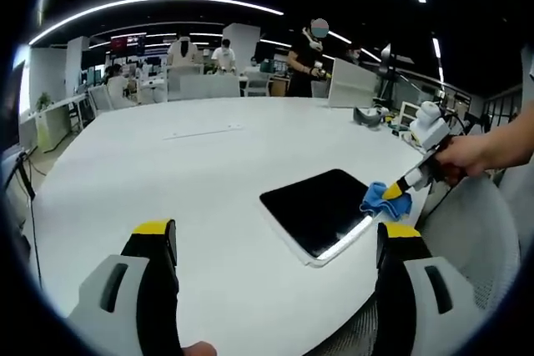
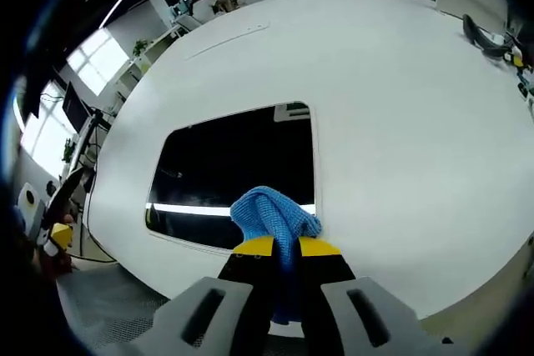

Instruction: Wipe the mirror surface with the cleaning cloth until all visible marks leave the cleaned area.

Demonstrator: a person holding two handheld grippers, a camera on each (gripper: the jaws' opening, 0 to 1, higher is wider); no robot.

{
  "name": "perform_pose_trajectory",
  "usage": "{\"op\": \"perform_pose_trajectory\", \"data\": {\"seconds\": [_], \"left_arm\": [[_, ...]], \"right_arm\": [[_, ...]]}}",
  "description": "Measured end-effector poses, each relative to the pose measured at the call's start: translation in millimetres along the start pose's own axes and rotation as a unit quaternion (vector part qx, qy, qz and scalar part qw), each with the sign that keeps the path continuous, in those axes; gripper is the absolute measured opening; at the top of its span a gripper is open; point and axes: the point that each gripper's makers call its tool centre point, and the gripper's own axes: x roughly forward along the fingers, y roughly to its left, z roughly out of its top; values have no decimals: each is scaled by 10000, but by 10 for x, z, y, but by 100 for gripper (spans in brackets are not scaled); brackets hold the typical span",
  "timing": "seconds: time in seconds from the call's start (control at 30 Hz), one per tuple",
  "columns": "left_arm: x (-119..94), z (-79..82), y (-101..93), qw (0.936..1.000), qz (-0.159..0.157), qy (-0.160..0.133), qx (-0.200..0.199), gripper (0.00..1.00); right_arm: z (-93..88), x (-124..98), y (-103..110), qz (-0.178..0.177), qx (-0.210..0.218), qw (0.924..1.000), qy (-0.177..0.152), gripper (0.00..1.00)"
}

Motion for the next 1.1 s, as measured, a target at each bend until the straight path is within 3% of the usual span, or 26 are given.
{"op": "perform_pose_trajectory", "data": {"seconds": [0.47,1.1], "left_arm": [[26,76,60,9999,-9,-76,-71,99],[38,36,55,9999,-22,-27,-146,99]], "right_arm": [[170,86,-7,-21,12,10000,-47,3],[373,176,-37,-34,23,10000,-54,3]]}}
